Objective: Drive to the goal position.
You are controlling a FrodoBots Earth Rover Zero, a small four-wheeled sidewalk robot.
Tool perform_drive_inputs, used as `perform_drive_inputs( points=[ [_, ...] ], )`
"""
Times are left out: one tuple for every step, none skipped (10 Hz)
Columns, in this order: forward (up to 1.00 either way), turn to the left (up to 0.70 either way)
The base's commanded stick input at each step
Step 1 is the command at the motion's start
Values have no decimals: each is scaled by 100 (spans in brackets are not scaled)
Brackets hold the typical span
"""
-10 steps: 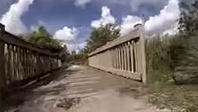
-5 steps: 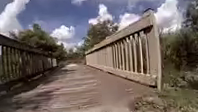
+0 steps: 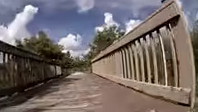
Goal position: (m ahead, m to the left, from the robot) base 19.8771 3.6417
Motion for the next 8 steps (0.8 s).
perform_drive_inputs(
  points=[
    [100,24],
    [100,0],
    [100,0],
    [100,0],
    [100,0],
    [100,0],
    [100,0],
    [100,0]
  ],
)
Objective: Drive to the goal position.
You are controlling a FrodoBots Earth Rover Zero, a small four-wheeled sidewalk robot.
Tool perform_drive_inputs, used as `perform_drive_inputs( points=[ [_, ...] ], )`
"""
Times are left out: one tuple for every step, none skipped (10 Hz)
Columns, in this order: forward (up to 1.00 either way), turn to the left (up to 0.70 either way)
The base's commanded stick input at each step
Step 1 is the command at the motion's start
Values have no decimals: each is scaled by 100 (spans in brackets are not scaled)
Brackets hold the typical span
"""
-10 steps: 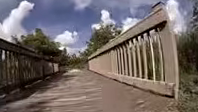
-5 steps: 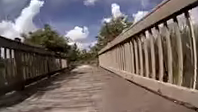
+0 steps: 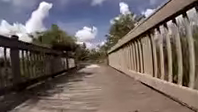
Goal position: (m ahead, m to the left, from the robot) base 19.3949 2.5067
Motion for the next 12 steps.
perform_drive_inputs(
  points=[
    [100,0],
    [100,0],
    [100,0],
    [100,0],
    [100,0],
    [100,0],
    [100,0],
    [100,0],
    [100,0],
    [100,0],
    [100,27],
    [100,27]
  ],
)
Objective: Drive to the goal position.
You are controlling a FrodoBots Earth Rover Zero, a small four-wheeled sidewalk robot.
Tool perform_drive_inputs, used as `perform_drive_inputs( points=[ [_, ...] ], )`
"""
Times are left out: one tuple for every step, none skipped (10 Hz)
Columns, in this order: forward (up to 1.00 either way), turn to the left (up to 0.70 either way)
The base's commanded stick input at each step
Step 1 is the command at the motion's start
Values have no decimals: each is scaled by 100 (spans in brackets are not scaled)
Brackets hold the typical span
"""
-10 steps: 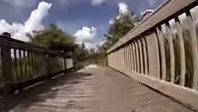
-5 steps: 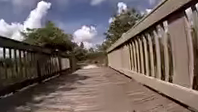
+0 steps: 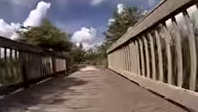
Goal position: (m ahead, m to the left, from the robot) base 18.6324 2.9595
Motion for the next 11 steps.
perform_drive_inputs(
  points=[
    [100,27],
    [100,27],
    [100,27],
    [100,27],
    [100,21],
    [100,0],
    [100,0],
    [100,0],
    [100,0],
    [100,0],
    [100,0]
  ],
)
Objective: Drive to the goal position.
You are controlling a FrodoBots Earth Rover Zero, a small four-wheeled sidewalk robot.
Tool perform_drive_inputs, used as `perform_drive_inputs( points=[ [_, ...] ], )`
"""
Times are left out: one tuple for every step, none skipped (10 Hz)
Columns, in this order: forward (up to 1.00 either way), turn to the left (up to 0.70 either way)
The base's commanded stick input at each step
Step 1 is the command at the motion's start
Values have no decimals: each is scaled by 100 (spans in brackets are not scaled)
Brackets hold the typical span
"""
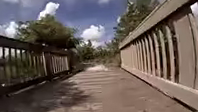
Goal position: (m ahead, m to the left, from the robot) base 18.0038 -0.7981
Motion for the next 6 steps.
perform_drive_inputs(
  points=[
    [100,0],
    [100,0],
    [100,0],
    [100,0],
    [100,0],
    [100,0]
  ],
)
